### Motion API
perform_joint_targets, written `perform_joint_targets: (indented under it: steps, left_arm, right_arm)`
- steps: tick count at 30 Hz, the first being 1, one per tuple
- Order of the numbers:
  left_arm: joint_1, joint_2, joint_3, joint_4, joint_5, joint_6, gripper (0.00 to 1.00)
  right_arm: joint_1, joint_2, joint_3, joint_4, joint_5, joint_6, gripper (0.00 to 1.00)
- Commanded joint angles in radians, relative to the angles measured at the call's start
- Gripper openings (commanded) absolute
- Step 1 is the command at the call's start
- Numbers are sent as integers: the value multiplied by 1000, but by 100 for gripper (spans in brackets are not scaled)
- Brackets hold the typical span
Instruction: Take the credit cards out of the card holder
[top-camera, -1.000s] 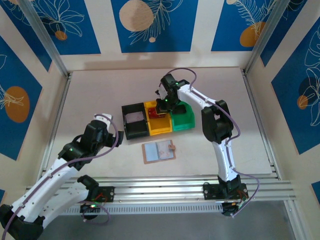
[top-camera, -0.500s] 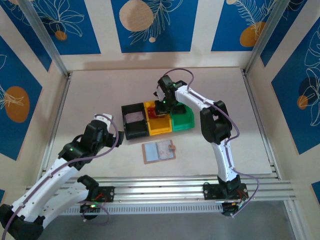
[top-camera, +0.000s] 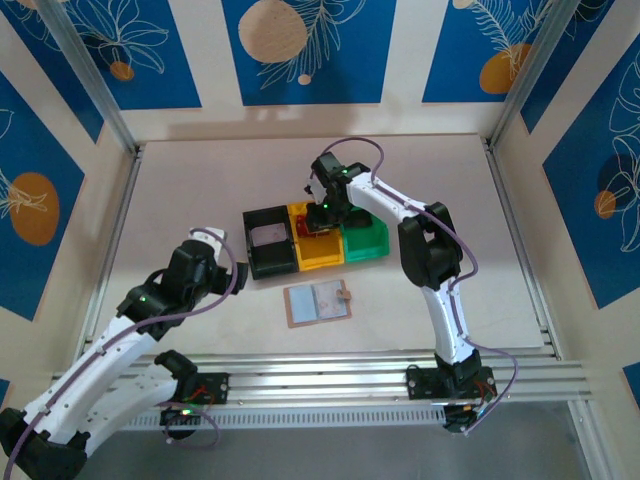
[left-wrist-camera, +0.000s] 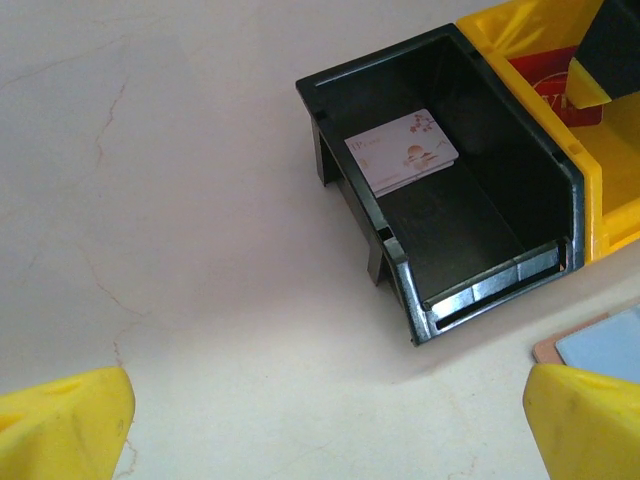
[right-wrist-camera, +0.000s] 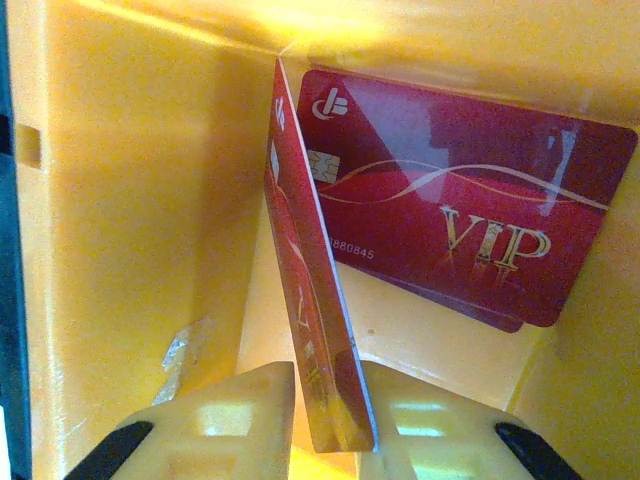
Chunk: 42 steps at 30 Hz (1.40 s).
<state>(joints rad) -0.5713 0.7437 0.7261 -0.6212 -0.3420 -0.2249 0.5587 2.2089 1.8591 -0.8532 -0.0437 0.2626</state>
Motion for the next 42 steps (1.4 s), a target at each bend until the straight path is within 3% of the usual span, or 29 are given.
perform_joint_targets:
  steps: [1,42]
  left_arm:
    - [11,3,-7,8,15,27,100]
    - [11,14,-6,8,34,31,100]
  right_arm:
    - [2,-49,1,-17,24,-12,24]
    - [-4,-78,81,-50,125,9,25]
